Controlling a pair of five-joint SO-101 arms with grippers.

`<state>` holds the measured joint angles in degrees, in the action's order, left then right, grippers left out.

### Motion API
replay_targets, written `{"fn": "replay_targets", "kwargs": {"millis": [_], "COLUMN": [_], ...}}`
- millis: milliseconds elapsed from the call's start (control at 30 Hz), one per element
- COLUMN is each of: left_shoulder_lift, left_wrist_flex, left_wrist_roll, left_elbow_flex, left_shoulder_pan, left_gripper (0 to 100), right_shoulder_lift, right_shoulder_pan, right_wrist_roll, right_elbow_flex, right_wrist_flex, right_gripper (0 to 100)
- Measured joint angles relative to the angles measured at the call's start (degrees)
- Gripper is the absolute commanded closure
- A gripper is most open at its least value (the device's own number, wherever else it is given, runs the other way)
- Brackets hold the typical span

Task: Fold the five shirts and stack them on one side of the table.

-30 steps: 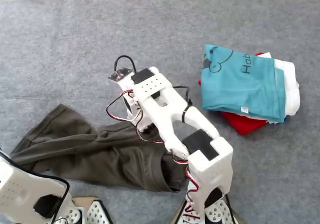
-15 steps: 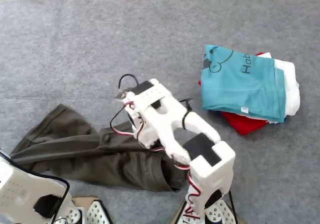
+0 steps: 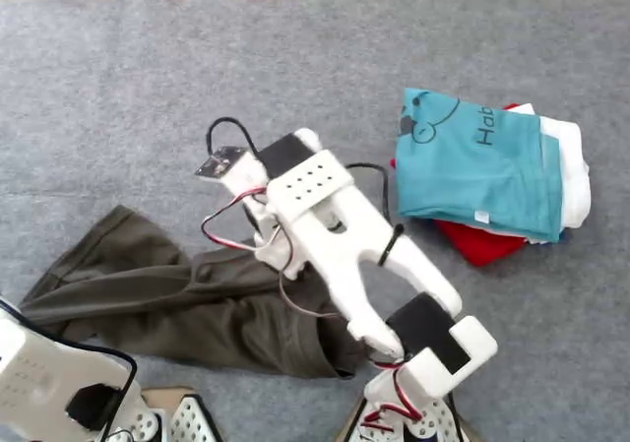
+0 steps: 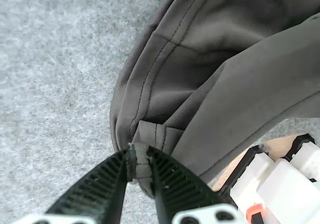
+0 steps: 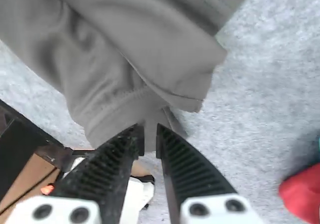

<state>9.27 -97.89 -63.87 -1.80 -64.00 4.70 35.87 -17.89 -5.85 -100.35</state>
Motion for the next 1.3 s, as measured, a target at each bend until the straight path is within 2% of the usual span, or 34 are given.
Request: {"fn": "replay_targets", "kwargs": {"millis": [167,267,400,467,700,800,1067,1300], "left_shoulder_lift": [0.0,0.0,0.0,0.0,0.0,0.0,0.0,0.0], "left_wrist_flex": [0.0,0.0,0.0,0.0,0.1,0.1,0.1,0.1], "left_wrist_roll": [0.0,0.0,0.0,0.0,0.0,0.0,0.0,0.0], "left_elbow_flex": [0.0,0.0,0.0,0.0,0.0,0.0,0.0,0.0], "left_shoulder_pan": [0.0,0.0,0.0,0.0,0.0,0.0,0.0,0.0], "left_gripper": [97,97,97,97,97,97,97,97], "right_shoulder_lift": [0.0,0.0,2.5,6.6,27.3,33.1,35.7,38.2], "right_shoulder_pan": [-1.1,-1.7,-2.2,-2.2,-2.2,-2.3,-2.4,-2.4], "right_wrist_roll": [-4.7,-4.4,1.6,5.2,11.9,12.9,13.2,13.7], "right_elbow_flex": [0.0,2.7,9.2,12.0,23.5,27.4,31.0,30.1], "right_wrist_flex": [-0.2,-0.2,3.2,5.5,7.8,7.6,4.3,7.0], "right_gripper": [93.0,85.6,70.7,66.4,75.7,74.5,72.7,72.9]}}
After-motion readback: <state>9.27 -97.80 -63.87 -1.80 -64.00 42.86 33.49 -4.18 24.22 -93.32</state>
